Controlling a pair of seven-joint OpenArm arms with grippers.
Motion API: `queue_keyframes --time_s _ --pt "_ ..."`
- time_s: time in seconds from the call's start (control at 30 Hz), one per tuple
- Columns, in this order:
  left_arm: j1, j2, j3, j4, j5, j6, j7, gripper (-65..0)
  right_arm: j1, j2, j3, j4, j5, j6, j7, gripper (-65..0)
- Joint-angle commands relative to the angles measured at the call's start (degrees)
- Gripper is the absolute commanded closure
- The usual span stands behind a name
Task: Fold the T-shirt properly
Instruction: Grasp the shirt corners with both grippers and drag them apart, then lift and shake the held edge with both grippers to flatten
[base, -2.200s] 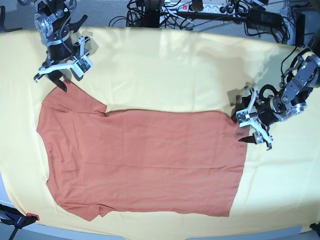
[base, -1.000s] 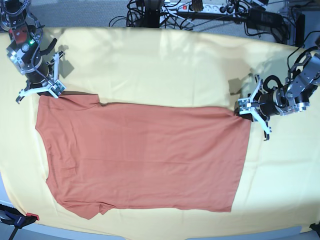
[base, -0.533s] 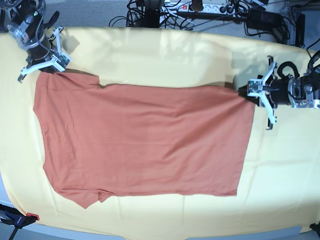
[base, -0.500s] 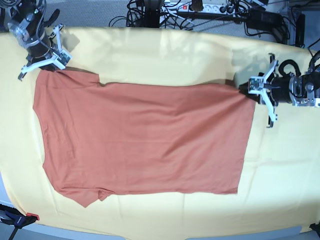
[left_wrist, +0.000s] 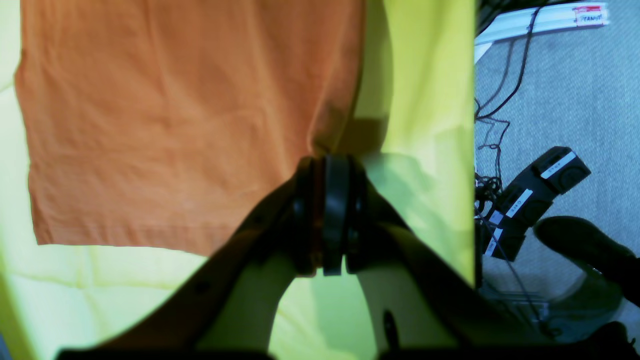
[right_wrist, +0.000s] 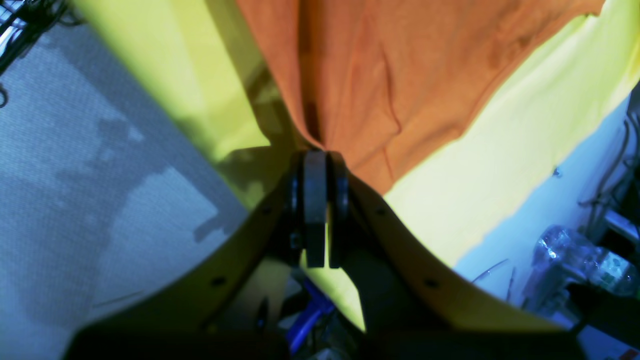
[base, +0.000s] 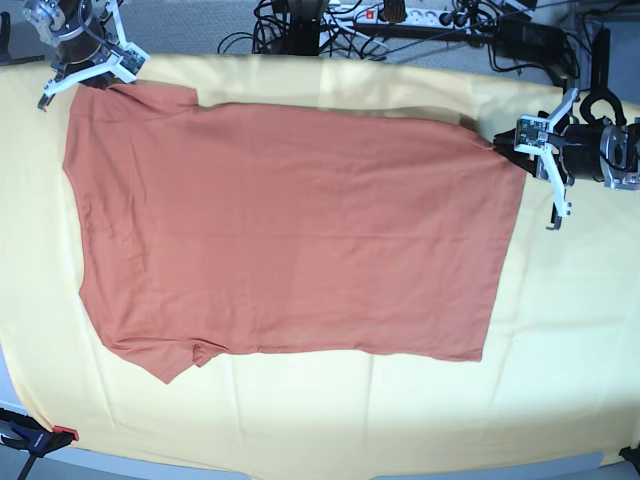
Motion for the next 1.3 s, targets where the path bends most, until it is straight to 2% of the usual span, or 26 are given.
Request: queue_keyframes --time_s 0.0,0.13,0.27,0.47,0.6,0.77,0.93,1.17,1.27 --pt "-0.4 -1.8 -0.7 1.1 -1.3 -0.1 -0.9 0.0 -1.4 0.8 1.4 1.5 -0.7 -0.5 -0.4 0.0" --pt "2.1 -3.5 -0.7 3.4 -1.7 -0.1 -0.8 0.0 -5.6 0.8 5.2 3.7 -0.7 -0.5 -0.4 0.0" --pt "4.2 -3.6 -0.7 3.9 0.2 -0.1 -0.8 0.0 -6.6 0.8 6.7 3.8 0.0 -0.7 0.5 0.0" --pt "4.1 -3.6 -0.7 3.9 0.2 -0.1 -0.8 0.0 -6.2 0.8 6.8 3.8 0.2 -0.5 8.9 0.0" --pt "3.9 -3.1 -0.7 3.9 0.7 -0.1 -0.8 0.0 -2.5 0.8 6.8 3.7 1.2 1.6 10.6 0.0" --pt "3.9 -1.3 -0.7 3.8 6.4 -0.1 -0.8 0.0 4.1 0.9 6.8 0.6 7.0 4.8 11.0 0.0" --pt "3.9 2.1 -0.7 2.0 8.2 0.0 -0.7 0.0 11.7 0.9 6.8 -6.2 8.3 6.6 13.9 0.0" --pt "3.8 8.6 -0.9 -4.3 8.2 8.9 5.7 0.0 22.5 0.8 6.7 -15.5 17.8 12.1 15.2 0.0" --pt "3.8 10.6 -0.9 -6.8 9.5 11.5 6.3 0.0 25.9 0.8 6.7 -17.5 20.0 12.5 15.2 0.0"
